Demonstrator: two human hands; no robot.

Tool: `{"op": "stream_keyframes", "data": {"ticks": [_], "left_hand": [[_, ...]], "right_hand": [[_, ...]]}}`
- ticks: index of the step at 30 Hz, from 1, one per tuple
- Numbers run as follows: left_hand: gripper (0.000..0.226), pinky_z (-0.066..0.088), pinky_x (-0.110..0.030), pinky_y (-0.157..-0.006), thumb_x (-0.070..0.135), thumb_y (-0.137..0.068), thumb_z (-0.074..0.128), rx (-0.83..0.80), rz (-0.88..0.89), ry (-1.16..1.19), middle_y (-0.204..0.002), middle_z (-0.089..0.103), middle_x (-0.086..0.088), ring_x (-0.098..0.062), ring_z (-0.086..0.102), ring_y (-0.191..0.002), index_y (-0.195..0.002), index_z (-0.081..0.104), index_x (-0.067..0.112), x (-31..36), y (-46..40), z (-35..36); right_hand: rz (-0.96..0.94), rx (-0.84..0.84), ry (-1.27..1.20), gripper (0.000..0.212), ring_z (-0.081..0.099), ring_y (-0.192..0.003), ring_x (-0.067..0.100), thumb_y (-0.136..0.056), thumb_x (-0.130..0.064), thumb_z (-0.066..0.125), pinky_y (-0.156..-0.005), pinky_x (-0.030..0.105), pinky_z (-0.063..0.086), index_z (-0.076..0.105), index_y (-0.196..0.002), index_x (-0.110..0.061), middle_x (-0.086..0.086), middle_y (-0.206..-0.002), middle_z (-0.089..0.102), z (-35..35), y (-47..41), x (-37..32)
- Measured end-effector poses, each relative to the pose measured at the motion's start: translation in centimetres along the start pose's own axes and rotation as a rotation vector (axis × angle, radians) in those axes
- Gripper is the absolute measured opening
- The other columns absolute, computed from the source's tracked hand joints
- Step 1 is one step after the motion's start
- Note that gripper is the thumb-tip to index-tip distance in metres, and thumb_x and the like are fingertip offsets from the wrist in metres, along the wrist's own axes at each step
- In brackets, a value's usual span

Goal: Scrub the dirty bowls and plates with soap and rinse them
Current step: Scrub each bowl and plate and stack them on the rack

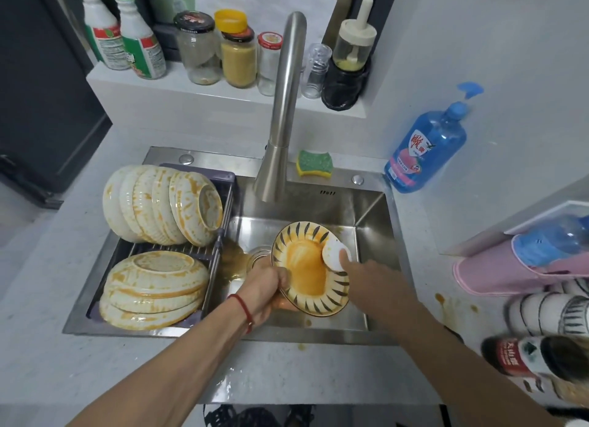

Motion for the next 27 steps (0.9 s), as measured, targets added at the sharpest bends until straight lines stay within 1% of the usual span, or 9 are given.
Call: {"op": "stream_keyframes", "data": {"ticks": [3,6,8,11,15,19,22,25,27], "left_hand": [[0.051,0.059,-0.038,-0.047,-0.023,-0.077,0.036,-0.051,-0.029,0.018,-0.071,0.055,-0.007,-0.017,0.061,-0.047,-0.116,0.056,0.004,0.4,0.6,0.8],[0.048,0.056,-0.073,-0.081,-0.020,-0.072,0.035,-0.109,-0.011,0.008,-0.073,0.066,-0.012,-0.033,0.069,-0.070,-0.110,0.059,-0.003,0.9,0.7,1.3],[0.060,0.049,-0.081,-0.086,-0.021,-0.072,0.035,-0.116,0.007,0.002,-0.093,0.071,-0.021,-0.044,0.070,-0.087,-0.122,0.060,-0.002,1.3,0.9,1.1],[0.059,0.054,-0.076,-0.080,-0.023,-0.077,0.037,-0.116,0.008,0.019,-0.107,0.066,-0.023,-0.046,0.071,-0.092,-0.128,0.055,-0.002,1.3,1.2,0.6],[0.063,0.059,-0.070,-0.072,-0.023,-0.076,0.038,-0.119,0.013,0.032,-0.099,0.065,-0.018,-0.039,0.072,-0.082,-0.134,0.053,-0.001,1.7,0.8,0.9],[0.074,0.051,-0.079,-0.082,-0.017,-0.064,0.045,-0.143,0.003,0.011,-0.102,0.067,-0.021,-0.035,0.072,-0.076,-0.136,0.053,0.001,2.0,1.2,1.1],[0.067,0.047,-0.082,-0.087,-0.024,-0.074,0.034,-0.169,0.001,0.050,-0.103,0.073,-0.023,-0.043,0.073,-0.089,-0.133,0.055,-0.001,1.3,1.3,0.5],[0.072,0.050,-0.079,-0.085,-0.024,-0.074,0.037,-0.210,0.010,0.122,-0.122,0.070,-0.026,-0.050,0.070,-0.105,-0.138,0.052,0.006,0.6,1.3,1.1],[0.076,0.046,-0.080,-0.090,-0.022,-0.070,0.042,-0.213,0.013,0.150,-0.129,0.066,-0.028,-0.054,0.067,-0.110,-0.139,0.051,0.010,0.5,1.3,1.4]], "right_hand": [[0.012,0.150,0.012,0.071,0.058,-0.071,0.018,-0.104,-0.016,0.040,-0.061,0.033,0.049,0.001,-0.163,-0.023,0.005,-0.091,0.061,-1.1,-0.5,-1.7],[-0.075,0.152,-0.077,0.073,0.062,-0.082,0.028,-0.103,-0.014,0.038,-0.063,0.037,0.040,-0.003,-0.162,-0.027,0.009,-0.101,0.066,-2.1,-0.8,-4.8],[-0.137,0.154,-0.106,0.073,0.062,-0.081,0.031,-0.102,-0.015,0.037,-0.063,0.038,0.038,-0.002,-0.161,-0.031,0.012,-0.098,0.065,-2.3,-0.6,-5.7],[-0.033,0.195,-0.012,0.073,0.050,-0.065,0.020,-0.101,-0.012,0.039,-0.060,0.034,0.041,0.001,-0.162,-0.026,0.003,-0.083,0.051,-2.6,-0.8,-2.9],[0.080,0.182,-0.084,0.072,0.052,-0.072,0.020,-0.101,-0.013,0.041,-0.061,0.034,0.044,0.005,-0.163,-0.021,0.006,-0.098,0.064,-1.8,-0.7,-2.2],[-0.133,0.116,-0.247,0.070,0.056,-0.082,0.030,-0.102,-0.012,0.038,-0.065,0.038,0.040,0.005,-0.163,-0.023,0.011,-0.104,0.068,-1.1,0.2,-5.2],[-0.230,0.060,-0.326,0.059,0.058,-0.091,0.031,-0.108,-0.023,0.032,-0.071,0.039,0.045,0.009,-0.162,-0.031,0.010,-0.109,0.066,-0.7,1.8,-5.3],[-0.001,0.094,-0.230,0.064,0.056,-0.083,0.022,-0.106,-0.021,0.038,-0.072,0.039,0.052,0.007,-0.162,-0.027,0.008,-0.110,0.066,-1.3,-0.1,-1.9],[0.011,0.103,-0.232,0.067,0.055,-0.080,0.019,-0.104,-0.017,0.041,-0.071,0.037,0.053,0.008,-0.162,-0.024,0.007,-0.108,0.066,-1.1,0.2,-2.4]]}}
Point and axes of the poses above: each hand's wrist, its own y-axis away from the middle knuckle, its own z-axis out of the palm, x = y × z, the point moved 4 cm from there along -y, towards the middle knuckle
